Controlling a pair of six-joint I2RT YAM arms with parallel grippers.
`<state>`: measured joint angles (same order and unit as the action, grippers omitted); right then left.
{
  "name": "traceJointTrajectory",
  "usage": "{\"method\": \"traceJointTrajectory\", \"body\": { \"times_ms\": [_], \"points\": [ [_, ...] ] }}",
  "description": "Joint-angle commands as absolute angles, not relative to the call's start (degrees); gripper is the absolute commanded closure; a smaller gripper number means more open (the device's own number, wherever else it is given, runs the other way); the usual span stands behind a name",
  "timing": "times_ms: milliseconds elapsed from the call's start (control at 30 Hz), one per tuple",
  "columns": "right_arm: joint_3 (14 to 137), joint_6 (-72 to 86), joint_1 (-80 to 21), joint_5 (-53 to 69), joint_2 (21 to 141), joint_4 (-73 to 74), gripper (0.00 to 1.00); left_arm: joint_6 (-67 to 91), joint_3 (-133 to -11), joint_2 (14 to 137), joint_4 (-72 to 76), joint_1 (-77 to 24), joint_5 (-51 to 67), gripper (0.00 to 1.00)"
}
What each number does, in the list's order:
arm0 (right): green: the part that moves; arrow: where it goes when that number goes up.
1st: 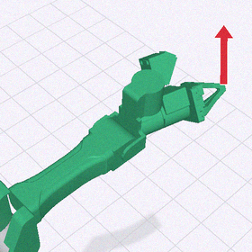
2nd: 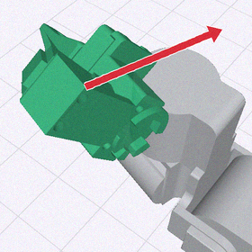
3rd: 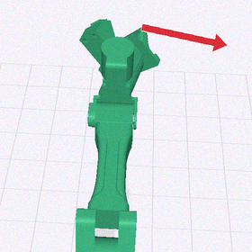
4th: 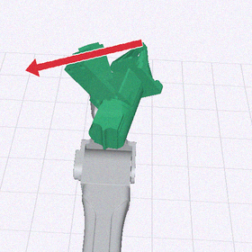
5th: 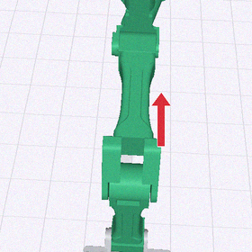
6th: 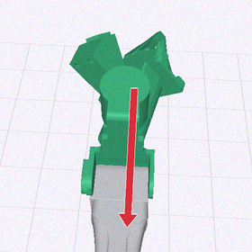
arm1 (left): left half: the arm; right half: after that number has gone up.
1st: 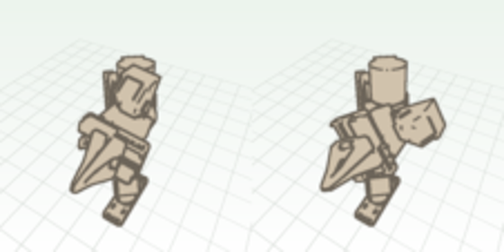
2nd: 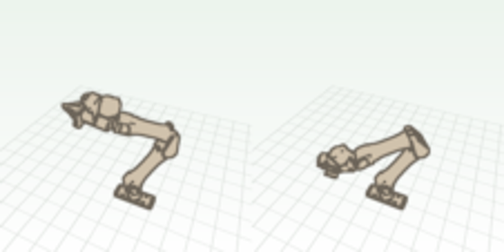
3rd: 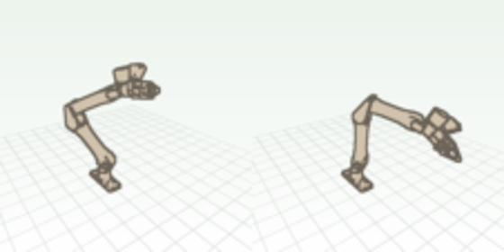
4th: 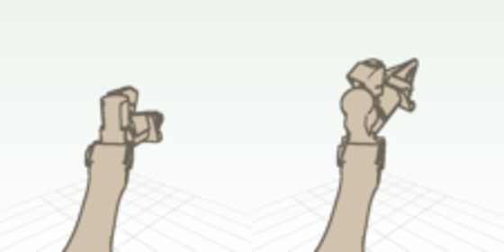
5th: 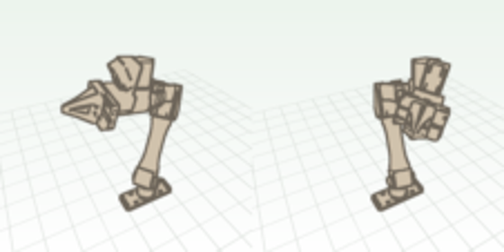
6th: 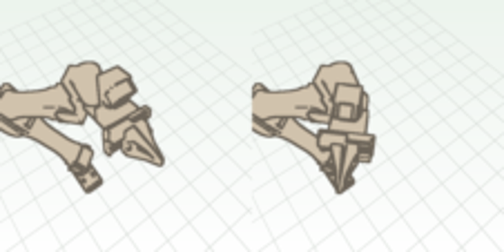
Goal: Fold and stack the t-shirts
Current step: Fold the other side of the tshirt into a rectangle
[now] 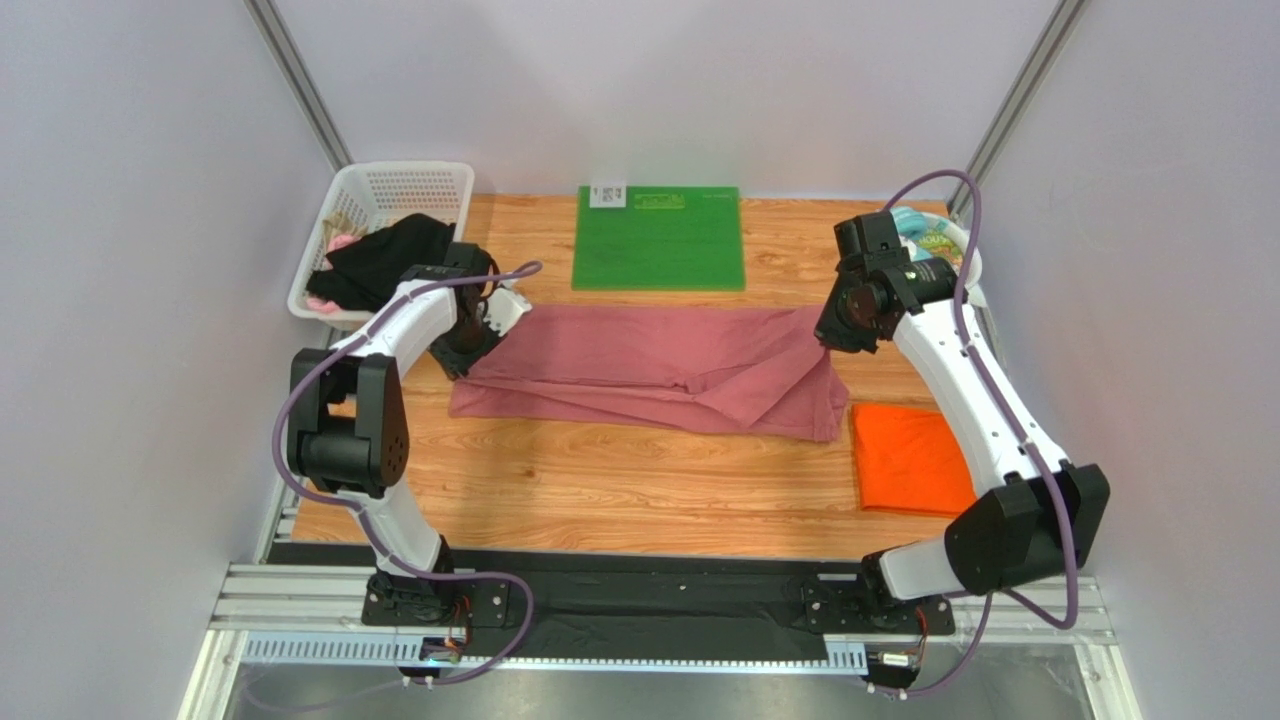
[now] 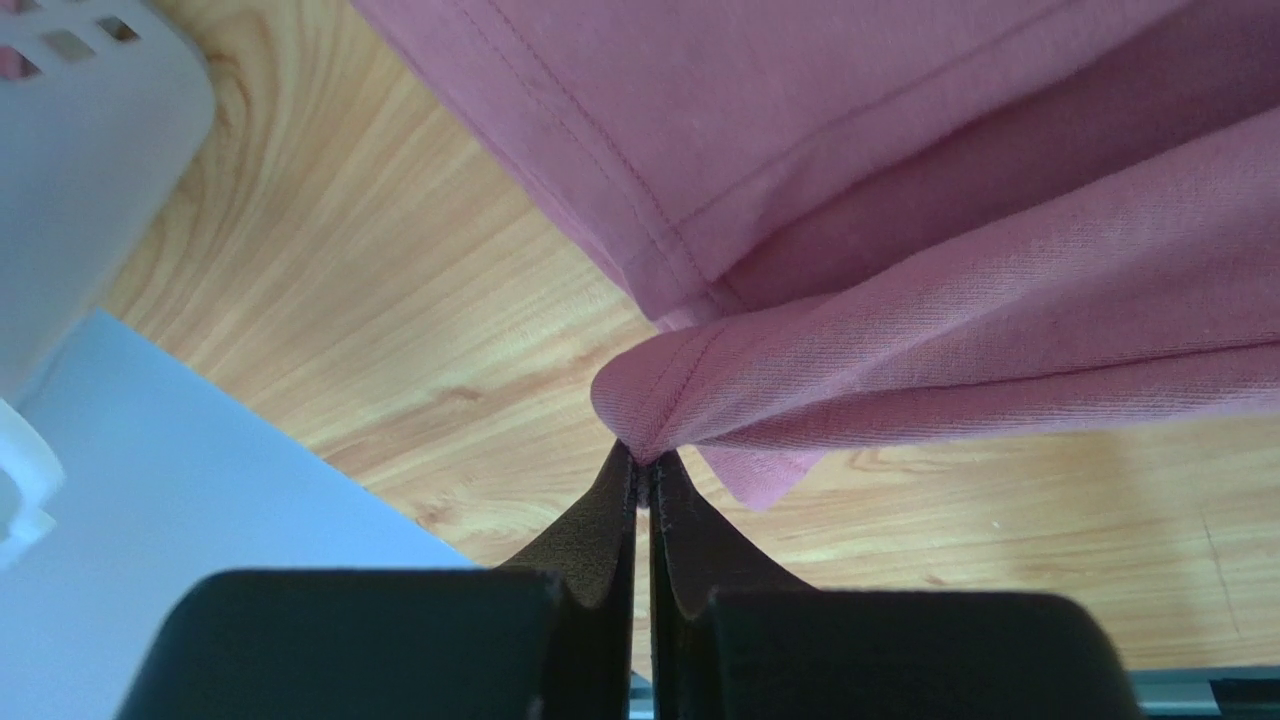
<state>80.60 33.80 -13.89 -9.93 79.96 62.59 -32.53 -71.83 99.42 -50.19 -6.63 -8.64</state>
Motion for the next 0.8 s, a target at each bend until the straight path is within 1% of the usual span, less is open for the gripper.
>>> {"method": "traceJointTrajectory", "body": {
  "times_ms": [0,333,767],
  "points": [
    [84.19,31.99,-12.57,-9.32,83.31,58.01,1.00,-33.57,-75.76,100.63,-48.69,-5.98,-10.46,1.00],
    [90.78,31.55,-10.64,-9.05,90.08,57.04,1.00,-33.93,-80.33,104.50,-49.04,-5.98,-11.16,1.00],
    [95.09,33.05,-9.05,-8.88,100.45,55.37,1.00,-34.37,-81.39,108.89,-47.99,-5.98,-12.57,1.00]
  ]
}}
